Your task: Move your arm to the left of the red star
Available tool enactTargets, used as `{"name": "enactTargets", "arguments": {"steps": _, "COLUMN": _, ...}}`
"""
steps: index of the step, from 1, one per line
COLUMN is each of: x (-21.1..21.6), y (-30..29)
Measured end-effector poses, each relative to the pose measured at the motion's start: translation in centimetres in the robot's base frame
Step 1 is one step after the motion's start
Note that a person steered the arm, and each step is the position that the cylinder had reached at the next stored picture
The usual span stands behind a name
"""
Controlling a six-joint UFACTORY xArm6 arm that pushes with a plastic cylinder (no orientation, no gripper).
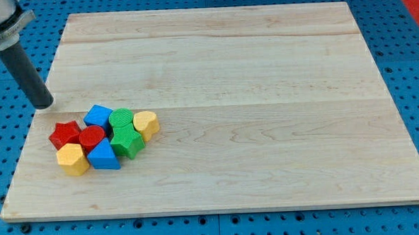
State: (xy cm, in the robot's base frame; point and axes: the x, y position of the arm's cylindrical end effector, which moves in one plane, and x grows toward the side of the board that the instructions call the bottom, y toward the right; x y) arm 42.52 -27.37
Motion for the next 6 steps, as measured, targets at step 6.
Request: {"name": "enactTargets", "arguments": {"steps": 6, "x": 0.0, "y": -3.1}}
